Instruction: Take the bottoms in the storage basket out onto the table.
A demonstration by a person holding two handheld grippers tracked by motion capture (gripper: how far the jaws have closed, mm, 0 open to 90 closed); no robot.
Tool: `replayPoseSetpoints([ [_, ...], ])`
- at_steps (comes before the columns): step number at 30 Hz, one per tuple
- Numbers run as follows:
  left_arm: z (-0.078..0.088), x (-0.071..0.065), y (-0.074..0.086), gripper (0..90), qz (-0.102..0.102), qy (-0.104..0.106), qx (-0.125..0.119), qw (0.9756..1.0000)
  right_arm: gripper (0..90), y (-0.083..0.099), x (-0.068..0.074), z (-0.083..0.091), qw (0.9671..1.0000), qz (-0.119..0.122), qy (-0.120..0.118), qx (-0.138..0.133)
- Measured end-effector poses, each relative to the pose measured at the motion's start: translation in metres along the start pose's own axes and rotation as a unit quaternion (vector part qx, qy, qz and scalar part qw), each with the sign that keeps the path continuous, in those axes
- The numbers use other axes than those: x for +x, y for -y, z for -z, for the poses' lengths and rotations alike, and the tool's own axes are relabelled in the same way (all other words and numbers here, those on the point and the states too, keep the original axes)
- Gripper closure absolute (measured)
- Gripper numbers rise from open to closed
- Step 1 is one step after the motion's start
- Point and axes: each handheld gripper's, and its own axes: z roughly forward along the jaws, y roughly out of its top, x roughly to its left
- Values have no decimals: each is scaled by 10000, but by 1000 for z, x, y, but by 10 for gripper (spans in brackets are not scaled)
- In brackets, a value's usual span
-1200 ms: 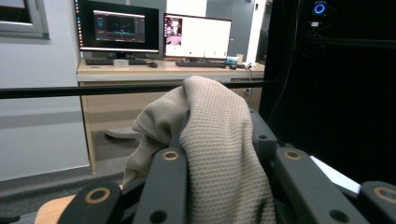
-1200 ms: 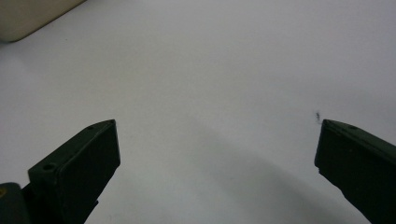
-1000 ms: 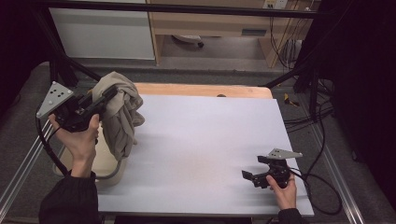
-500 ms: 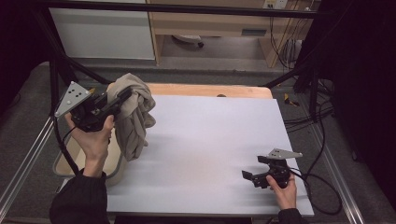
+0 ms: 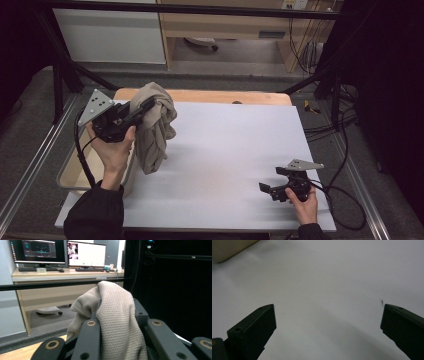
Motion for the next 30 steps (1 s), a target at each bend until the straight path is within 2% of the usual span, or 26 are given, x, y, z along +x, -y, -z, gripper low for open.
replayPoseSetpoints([
  [4,-5,-6,3,733,-62,39,38,10000,5,0,0,0,10000,2,-3,-4],
  [14,-18,-16,11,733,-39,198,146,9997,5,0,0,0,10000,-4,-5,2],
  [17,-22,-19,14,733,29,277,175,9995,6,0,0,0,10000,-11,-3,-4],
  [30,-42,-36,25,733,6,460,352,9983,5,0,0,0,10000,-2,-12,4],
])
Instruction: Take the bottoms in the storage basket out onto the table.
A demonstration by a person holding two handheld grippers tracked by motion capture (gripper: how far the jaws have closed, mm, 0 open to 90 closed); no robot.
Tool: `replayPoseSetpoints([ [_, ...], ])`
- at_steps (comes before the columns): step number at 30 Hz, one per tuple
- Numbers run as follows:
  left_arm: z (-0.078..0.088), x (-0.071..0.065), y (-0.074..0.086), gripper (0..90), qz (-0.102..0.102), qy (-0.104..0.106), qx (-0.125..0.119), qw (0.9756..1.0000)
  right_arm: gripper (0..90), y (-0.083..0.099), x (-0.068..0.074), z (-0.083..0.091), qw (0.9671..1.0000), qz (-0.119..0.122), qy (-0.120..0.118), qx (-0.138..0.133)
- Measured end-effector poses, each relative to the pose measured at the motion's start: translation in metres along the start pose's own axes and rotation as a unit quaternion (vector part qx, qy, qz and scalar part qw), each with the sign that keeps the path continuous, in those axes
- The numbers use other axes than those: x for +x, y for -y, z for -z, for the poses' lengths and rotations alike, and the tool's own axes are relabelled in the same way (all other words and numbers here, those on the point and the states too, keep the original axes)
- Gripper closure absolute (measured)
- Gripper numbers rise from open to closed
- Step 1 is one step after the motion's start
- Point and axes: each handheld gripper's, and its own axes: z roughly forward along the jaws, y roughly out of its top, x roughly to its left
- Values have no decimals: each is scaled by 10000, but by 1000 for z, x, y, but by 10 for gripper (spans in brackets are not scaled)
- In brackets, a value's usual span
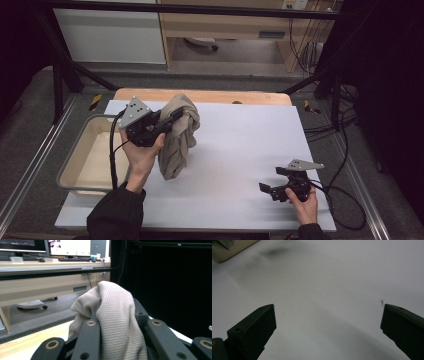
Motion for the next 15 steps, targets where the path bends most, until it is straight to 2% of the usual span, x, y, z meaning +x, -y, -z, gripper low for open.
replayPoseSetpoints([
  [15,-28,-16,14,732,11,229,220,9995,6,0,0,0,10000,3,-7,1],
])
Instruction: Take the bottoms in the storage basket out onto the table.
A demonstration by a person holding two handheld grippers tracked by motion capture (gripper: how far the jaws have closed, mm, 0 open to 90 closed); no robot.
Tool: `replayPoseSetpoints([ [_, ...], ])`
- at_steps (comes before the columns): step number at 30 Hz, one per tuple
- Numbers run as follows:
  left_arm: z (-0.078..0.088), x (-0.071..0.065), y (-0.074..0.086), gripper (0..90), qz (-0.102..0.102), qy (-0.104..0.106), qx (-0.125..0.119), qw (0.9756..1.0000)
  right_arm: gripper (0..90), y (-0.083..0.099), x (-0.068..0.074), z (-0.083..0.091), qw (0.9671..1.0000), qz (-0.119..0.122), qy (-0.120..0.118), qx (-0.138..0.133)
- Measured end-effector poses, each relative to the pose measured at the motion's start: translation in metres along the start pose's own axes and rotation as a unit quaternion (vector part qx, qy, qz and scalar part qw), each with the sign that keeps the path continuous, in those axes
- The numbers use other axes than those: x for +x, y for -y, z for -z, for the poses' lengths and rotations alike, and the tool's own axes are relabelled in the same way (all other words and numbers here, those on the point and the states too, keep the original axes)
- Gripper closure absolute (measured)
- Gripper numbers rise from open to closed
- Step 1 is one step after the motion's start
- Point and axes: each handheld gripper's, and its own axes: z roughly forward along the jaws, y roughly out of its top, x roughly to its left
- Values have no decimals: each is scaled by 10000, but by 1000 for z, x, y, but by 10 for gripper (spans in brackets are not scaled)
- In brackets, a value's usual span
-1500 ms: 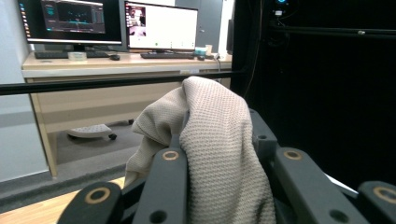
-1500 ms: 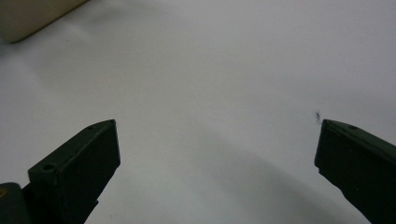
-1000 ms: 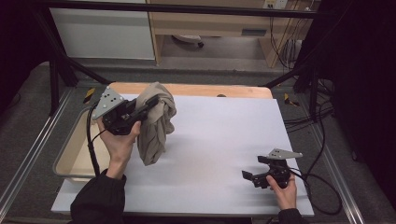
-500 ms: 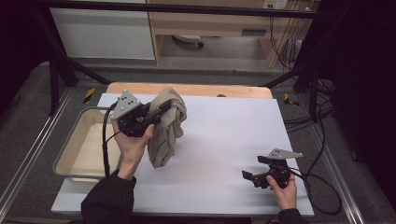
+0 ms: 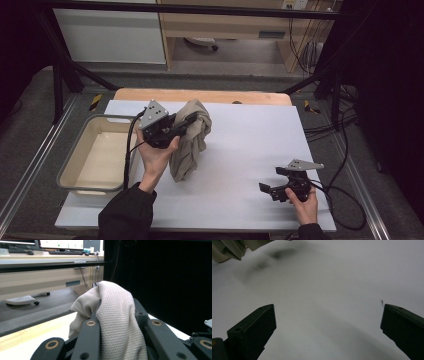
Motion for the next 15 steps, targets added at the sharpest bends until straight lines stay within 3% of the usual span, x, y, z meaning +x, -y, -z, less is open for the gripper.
replayPoseSetpoints([
  [15,-21,-11,17,730,23,200,229,9995,6,0,0,0,10000,4,2,19],
])
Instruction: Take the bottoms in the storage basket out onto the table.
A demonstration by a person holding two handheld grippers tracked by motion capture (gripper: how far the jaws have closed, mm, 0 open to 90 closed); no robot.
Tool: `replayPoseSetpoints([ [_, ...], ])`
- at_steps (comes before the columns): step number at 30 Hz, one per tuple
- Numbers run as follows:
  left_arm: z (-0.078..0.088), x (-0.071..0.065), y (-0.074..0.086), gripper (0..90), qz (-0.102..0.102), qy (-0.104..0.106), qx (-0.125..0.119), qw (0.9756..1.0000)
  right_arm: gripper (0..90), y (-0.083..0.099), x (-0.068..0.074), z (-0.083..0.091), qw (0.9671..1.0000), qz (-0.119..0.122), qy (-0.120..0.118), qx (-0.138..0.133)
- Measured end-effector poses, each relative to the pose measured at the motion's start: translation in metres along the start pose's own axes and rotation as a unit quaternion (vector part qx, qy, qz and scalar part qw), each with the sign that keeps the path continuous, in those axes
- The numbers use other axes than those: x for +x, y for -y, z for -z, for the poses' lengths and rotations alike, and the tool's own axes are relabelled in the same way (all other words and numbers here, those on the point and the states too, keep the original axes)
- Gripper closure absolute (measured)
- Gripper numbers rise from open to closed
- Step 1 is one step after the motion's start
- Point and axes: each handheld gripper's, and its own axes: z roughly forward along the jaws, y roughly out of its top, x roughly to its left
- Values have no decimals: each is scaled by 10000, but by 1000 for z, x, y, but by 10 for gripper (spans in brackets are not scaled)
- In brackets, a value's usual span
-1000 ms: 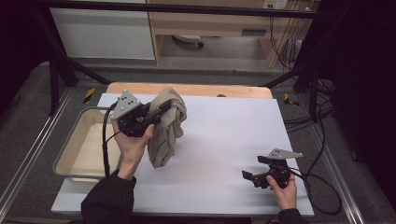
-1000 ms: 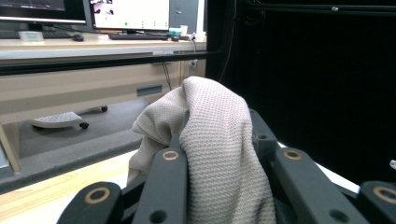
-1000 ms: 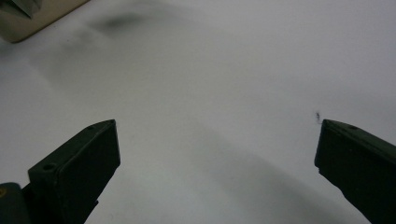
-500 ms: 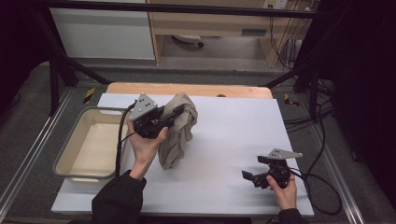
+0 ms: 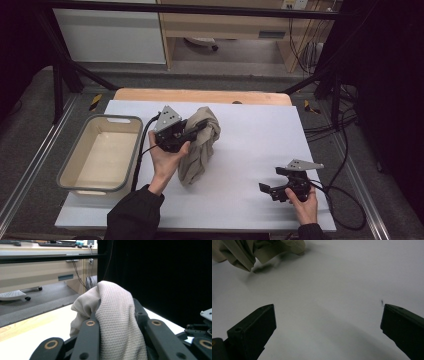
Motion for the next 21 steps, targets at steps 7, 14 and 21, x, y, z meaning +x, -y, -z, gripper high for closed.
replayPoseSetpoints([
  [7,-7,-2,9,727,-24,63,150,9999,5,0,0,0,10000,-4,3,0],
  [14,-14,-6,18,720,-60,116,327,9994,6,0,0,0,10000,3,6,-5],
  [21,-22,-7,27,708,-39,146,544,9984,5,0,0,0,10000,3,8,-3],
])
